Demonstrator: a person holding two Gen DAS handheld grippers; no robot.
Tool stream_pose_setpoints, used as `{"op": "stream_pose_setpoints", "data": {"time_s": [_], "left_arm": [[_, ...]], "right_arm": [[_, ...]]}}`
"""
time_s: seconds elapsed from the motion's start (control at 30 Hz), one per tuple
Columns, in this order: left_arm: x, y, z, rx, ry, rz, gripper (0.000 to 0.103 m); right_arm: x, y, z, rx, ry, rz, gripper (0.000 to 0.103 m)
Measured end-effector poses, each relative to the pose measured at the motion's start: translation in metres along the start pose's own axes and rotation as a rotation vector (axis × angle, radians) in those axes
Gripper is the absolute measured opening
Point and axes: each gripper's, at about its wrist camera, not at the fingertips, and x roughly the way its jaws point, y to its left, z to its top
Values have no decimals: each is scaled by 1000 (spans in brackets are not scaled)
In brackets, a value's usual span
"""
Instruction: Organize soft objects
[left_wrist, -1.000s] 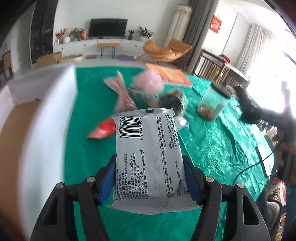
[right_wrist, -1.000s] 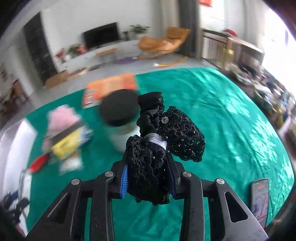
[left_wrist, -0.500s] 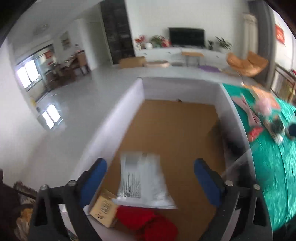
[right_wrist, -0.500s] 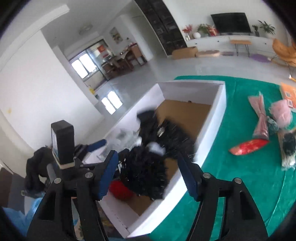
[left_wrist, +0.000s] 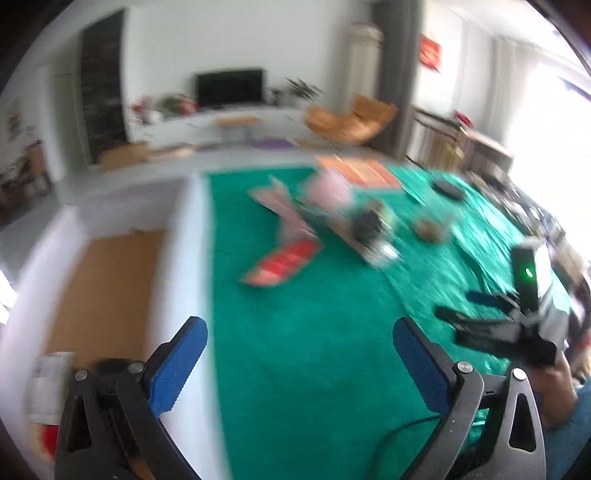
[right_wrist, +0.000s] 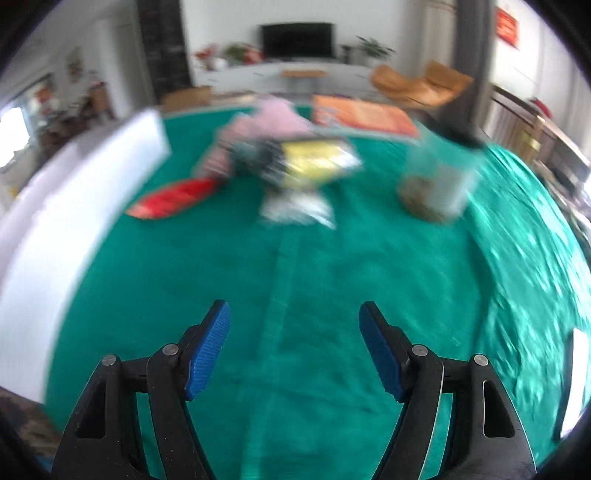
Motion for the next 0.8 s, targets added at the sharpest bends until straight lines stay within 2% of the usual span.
{"op": "stream_pose_setpoints", "data": {"time_s": [0.13, 0.2, 0.3, 0.4, 0.67, 0.8], "left_arm": [[80, -27, -10, 16, 114, 14, 100], [107, -23, -12, 21, 137, 50, 100], [136, -23, -22, 28, 153, 82, 100], [153, -23, -22, 38, 164, 87, 101], [161, -21, -13, 26, 170, 80, 103], [162, -22, -13, 25, 170, 80, 103]], "right_arm": [[20, -46, -16, 115, 12, -89, 75], [17, -66, -31, 146, -2, -114, 75], [13, -72, -34, 163, -14, -126, 75], [15, -72, -30, 162, -12, -145, 79], [20, -66, -22, 170, -8, -139, 83], [15, -55, -29, 167, -8, -136, 84]]}}
